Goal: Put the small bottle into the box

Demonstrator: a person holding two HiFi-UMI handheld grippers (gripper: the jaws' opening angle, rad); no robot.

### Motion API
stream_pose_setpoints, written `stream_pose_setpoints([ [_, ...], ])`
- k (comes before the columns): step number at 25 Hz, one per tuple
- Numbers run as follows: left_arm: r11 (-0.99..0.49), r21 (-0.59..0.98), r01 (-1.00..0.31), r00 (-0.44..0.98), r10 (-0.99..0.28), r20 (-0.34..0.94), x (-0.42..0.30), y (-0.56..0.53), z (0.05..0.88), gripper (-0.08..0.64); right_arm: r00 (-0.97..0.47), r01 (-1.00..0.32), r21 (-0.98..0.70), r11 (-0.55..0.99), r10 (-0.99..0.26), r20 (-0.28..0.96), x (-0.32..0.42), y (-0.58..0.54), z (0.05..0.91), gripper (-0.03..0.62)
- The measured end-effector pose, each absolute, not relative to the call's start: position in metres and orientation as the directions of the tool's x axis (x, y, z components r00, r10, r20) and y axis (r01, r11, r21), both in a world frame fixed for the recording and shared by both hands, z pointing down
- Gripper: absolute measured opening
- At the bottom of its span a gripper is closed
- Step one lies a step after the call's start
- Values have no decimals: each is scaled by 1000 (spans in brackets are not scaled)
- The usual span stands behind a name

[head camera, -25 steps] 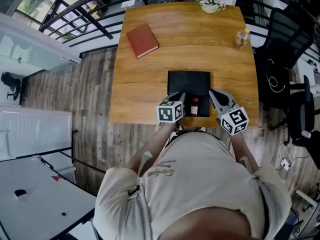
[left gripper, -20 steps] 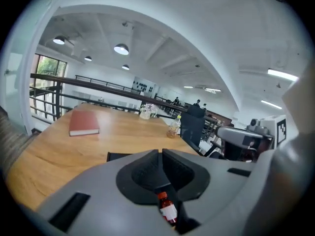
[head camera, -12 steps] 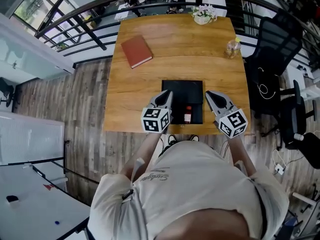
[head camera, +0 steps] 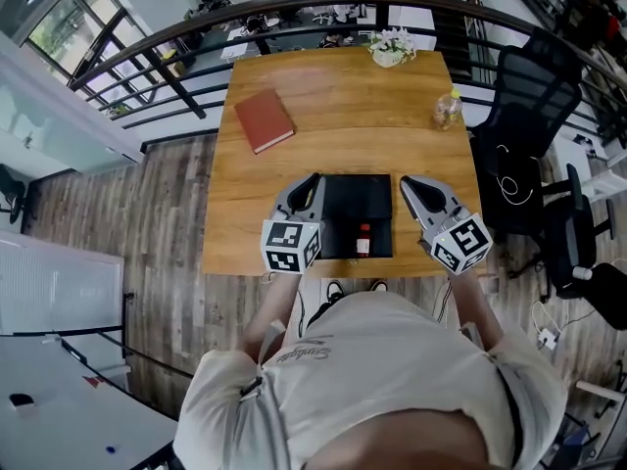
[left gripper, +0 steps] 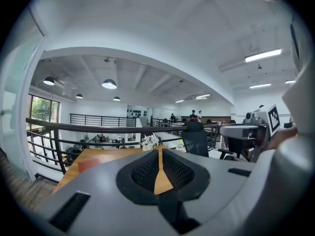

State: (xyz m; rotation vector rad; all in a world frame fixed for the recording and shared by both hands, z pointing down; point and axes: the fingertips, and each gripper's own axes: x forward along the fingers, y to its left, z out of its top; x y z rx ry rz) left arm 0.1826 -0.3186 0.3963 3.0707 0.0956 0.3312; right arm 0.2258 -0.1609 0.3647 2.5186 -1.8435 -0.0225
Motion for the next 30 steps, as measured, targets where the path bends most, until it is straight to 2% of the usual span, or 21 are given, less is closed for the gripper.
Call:
stream_pose_setpoints([
  [15, -999, 34, 14, 992, 18, 129, 195, -341, 347, 34, 325, -928, 137, -347, -932, -160, 226, -167, 295, -6],
  [30, -998, 38, 56, 987, 61, 148, 198, -338, 349, 34, 336, -932, 110, -345, -937, -95, 220, -163, 320, -6],
])
